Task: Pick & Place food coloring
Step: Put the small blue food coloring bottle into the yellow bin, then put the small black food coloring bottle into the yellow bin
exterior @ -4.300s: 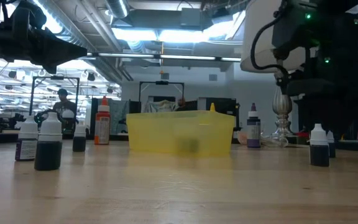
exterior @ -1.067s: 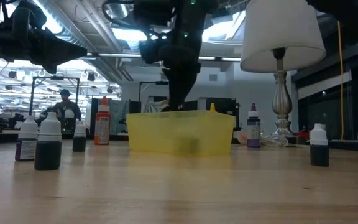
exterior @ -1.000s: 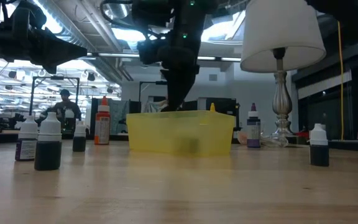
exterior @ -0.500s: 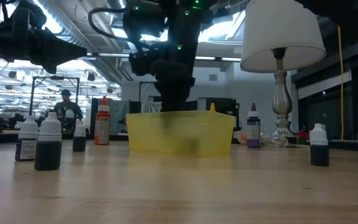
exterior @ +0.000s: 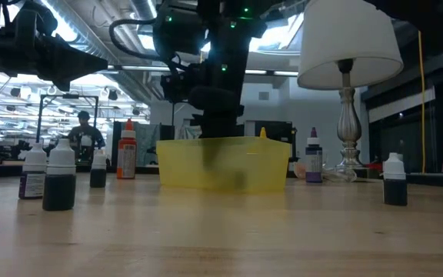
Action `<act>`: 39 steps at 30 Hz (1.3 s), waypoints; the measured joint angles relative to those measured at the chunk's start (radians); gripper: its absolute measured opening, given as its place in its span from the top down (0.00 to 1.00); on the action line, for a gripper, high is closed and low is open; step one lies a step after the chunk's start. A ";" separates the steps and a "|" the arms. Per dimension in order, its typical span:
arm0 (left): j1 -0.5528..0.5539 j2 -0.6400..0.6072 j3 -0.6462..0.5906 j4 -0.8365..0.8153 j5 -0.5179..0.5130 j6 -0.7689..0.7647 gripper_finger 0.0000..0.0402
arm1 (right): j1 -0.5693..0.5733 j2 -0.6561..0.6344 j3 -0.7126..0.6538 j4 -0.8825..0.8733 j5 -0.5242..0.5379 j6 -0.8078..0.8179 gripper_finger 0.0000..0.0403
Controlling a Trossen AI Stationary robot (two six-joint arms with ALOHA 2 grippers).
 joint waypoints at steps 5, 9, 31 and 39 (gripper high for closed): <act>0.000 0.000 0.000 0.000 0.000 0.000 0.97 | 0.000 0.000 0.000 0.003 0.000 0.002 0.73; 0.000 0.000 0.000 0.000 0.000 0.000 0.97 | 0.000 0.000 0.000 0.003 0.000 0.003 0.70; 0.000 0.000 0.000 0.000 0.000 0.000 0.98 | -0.001 -0.002 0.121 -0.134 0.001 0.000 0.70; 0.000 0.000 0.000 0.000 0.000 0.000 0.97 | -0.003 -0.002 0.249 -0.265 0.001 0.055 0.69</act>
